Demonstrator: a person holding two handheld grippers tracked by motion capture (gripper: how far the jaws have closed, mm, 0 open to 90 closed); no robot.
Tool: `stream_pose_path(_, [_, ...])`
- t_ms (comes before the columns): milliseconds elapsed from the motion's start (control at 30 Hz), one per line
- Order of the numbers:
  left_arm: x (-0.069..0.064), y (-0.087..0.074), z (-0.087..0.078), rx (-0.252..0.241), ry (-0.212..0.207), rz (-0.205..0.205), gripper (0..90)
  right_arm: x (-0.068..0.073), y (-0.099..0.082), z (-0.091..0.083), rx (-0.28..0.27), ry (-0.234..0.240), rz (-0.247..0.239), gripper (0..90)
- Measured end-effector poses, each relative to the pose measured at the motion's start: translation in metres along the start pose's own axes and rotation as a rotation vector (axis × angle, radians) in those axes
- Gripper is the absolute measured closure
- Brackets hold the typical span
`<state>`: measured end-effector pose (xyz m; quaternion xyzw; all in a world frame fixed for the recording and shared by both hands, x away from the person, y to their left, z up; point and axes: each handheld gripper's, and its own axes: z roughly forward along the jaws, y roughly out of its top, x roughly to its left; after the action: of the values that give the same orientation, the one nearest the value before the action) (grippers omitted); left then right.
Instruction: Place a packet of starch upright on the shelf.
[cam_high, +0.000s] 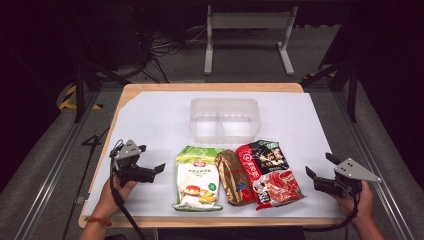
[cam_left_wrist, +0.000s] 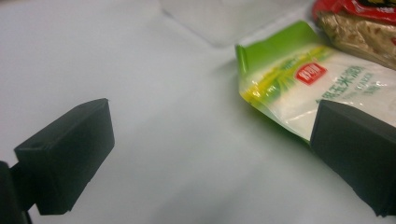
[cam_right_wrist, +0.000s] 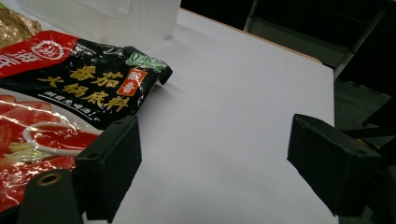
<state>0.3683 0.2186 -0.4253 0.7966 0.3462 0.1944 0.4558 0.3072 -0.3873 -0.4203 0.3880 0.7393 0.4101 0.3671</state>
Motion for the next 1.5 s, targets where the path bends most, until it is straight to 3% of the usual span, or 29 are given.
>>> stream_pose_path(33, [-0.003, -0.001, -0.005, -0.034, 0.032, 0.008, 3.2, 0.000, 0.000, 0.000, 0.000, 0.000, 0.000, 18.0])
stream_pose_path(67, [-0.003, -0.001, -0.011, -0.059, -0.034, 0.027, 3.4, 0.000, 0.001, 0.000, -0.005, -0.001, -0.005, 18.0])
stream_pose_path(100, [-0.003, -0.001, -0.011, -0.059, -0.034, 0.027, 2.1, 0.001, 0.001, 0.000, -0.007, -0.003, -0.005, 18.1])
stream_pose_path(133, [-0.003, -0.003, -0.016, -0.062, -0.084, 0.053, 2.1, 0.001, 0.002, -0.001, -0.010, -0.001, -0.003, 18.1])
stream_pose_path(167, [-0.003, -0.003, -0.016, -0.062, -0.084, 0.053, 2.3, 0.002, 0.003, 0.000, -0.012, 0.000, -0.005, 18.1])
stream_pose_path(267, [0.004, -0.010, -0.016, -0.062, -0.153, -0.035, 2.1, 0.005, 0.004, 0.002, -0.006, 0.004, -0.022, 18.1])
stream_pose_path(300, [0.004, -0.010, -0.016, -0.062, -0.153, -0.035, 2.2, 0.005, 0.004, 0.002, -0.002, 0.006, -0.027, 18.1])
stream_pose_path(333, [0.008, -0.013, -0.013, -0.038, -0.199, -0.083, 3.2, 0.005, 0.005, 0.003, 0.001, 0.008, -0.025, 18.1])
stream_pose_path(367, [0.009, -0.015, -0.010, -0.028, -0.231, -0.101, 4.0, 0.006, 0.005, 0.004, 0.002, 0.008, -0.025, 18.1])
stream_pose_path(433, [0.009, -0.016, -0.008, -0.017, -0.247, -0.113, 4.6, 0.006, 0.005, 0.004, 0.003, 0.011, -0.027, 18.1])
stream_pose_path(500, [0.007, -0.016, 0.001, 0.022, -0.300, -0.150, 7.1, 0.007, 0.005, 0.005, 0.004, 0.014, -0.027, 18.1])
stream_pose_path(633, [0.001, -0.012, 0.013, 0.068, -0.323, -0.141, 7.0, 0.008, 0.006, 0.006, 0.006, 0.018, -0.032, 18.1])
stream_pose_path(800, [-0.007, -0.007, 0.040, 0.136, -0.412, -0.170, 5.9, 0.008, 0.006, 0.006, 0.011, 0.020, -0.030, 18.1])
stream_pose_path(867, [-0.009, -0.004, 0.047, 0.179, -0.417, -0.169, 7.4, 0.009, 0.005, 0.007, 0.015, 0.019, -0.030, 18.1])
stream_pose_path(1233, [-0.024, 0.016, 0.082, 0.261, -0.433, -0.170, 6.4, 0.015, 0.008, 0.009, 0.019, 0.046, -0.049, 18.1])
stream_pose_path(1367, [-0.028, 0.023, 0.092, 0.258, -0.441, -0.198, 5.2, 0.018, 0.005, 0.008, 0.026, 0.062, -0.056, 18.2])
stream_pose_path(1500, [-0.031, 0.025, 0.095, 0.257, -0.439, -0.198, 9.6, 0.017, 0.006, 0.009, 0.024, 0.076, -0.046, 18.1])
